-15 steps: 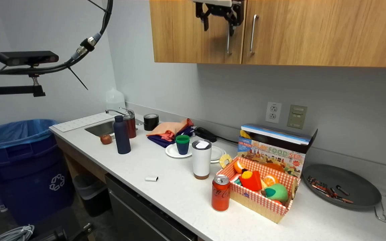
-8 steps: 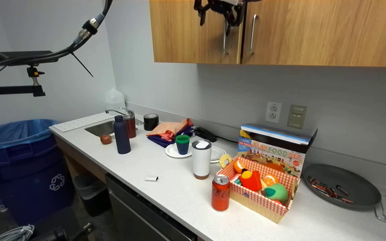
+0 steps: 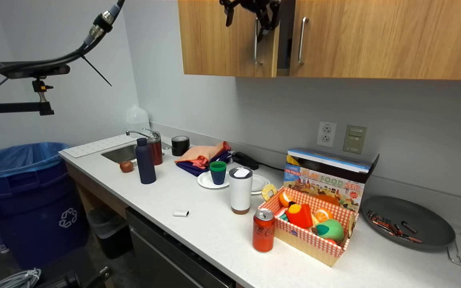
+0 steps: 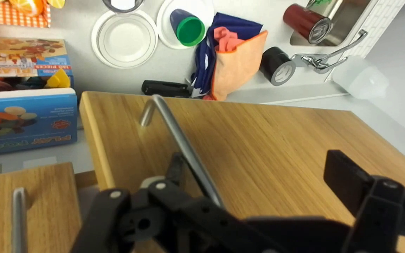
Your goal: Open the first overhead cabinet door from the left
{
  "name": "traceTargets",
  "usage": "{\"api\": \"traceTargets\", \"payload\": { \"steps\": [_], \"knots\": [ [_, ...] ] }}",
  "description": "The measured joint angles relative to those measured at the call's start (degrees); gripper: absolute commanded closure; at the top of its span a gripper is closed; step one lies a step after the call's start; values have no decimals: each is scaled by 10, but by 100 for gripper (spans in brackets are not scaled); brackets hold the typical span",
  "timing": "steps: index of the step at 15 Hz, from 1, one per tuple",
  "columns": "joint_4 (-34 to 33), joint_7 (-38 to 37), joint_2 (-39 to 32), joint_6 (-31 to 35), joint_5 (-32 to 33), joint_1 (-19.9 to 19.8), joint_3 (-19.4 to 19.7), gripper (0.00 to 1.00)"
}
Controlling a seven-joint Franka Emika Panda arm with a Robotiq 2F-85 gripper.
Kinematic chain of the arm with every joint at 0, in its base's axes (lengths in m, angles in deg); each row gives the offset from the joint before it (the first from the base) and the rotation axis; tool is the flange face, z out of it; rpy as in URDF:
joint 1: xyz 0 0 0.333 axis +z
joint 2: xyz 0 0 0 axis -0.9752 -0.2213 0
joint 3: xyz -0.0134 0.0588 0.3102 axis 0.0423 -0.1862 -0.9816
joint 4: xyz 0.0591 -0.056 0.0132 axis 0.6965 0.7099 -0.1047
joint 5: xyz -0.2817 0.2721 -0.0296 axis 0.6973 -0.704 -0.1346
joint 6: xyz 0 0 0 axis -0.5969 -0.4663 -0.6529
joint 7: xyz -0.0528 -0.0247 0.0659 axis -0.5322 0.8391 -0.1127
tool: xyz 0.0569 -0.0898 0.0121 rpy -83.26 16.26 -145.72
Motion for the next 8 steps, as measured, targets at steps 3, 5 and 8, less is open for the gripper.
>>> {"api": "traceTargets", "payload": {
  "steps": [3, 5, 8],
  "knots": [
    [37, -29, 39, 3, 46, 10, -6, 0],
    [75, -51, 74, 27, 83, 21, -14, 0],
    [146, -92, 133, 83, 132, 35, -28, 0]
  ]
}}
